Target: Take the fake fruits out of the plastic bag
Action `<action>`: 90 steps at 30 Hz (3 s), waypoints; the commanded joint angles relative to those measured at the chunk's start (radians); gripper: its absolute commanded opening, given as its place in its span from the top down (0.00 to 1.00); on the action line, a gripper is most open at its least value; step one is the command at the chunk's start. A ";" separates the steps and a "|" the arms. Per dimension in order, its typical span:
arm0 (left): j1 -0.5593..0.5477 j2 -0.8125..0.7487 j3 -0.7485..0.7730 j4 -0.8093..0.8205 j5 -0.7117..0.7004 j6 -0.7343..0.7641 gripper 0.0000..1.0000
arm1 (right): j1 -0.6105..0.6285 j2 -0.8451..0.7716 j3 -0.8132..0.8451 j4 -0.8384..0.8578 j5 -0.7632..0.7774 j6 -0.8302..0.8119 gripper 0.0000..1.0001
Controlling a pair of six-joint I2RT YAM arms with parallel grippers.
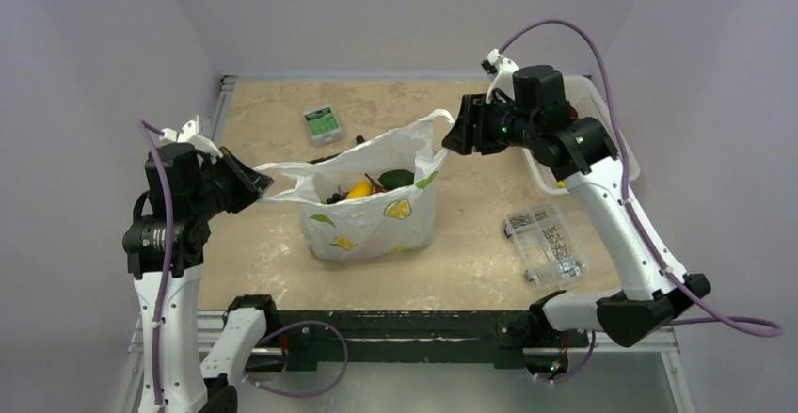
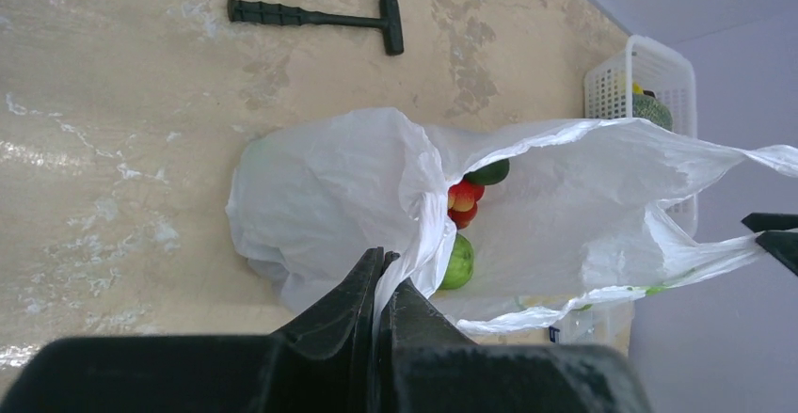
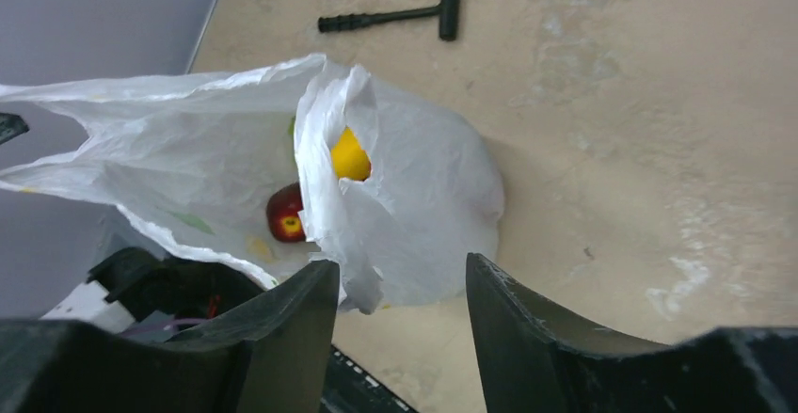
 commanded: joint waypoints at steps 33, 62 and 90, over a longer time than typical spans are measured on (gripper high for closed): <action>0.010 -0.004 -0.037 -0.014 0.063 0.151 1.00 | 0.605 0.338 0.200 0.167 0.594 -0.144 0.73; 0.009 -0.062 -0.146 -0.151 -0.177 0.209 0.97 | 0.758 0.176 -0.370 0.506 0.417 0.009 0.66; -0.775 0.127 0.317 -0.219 -0.503 -0.029 0.13 | 0.741 0.183 -0.410 0.731 0.341 0.055 0.57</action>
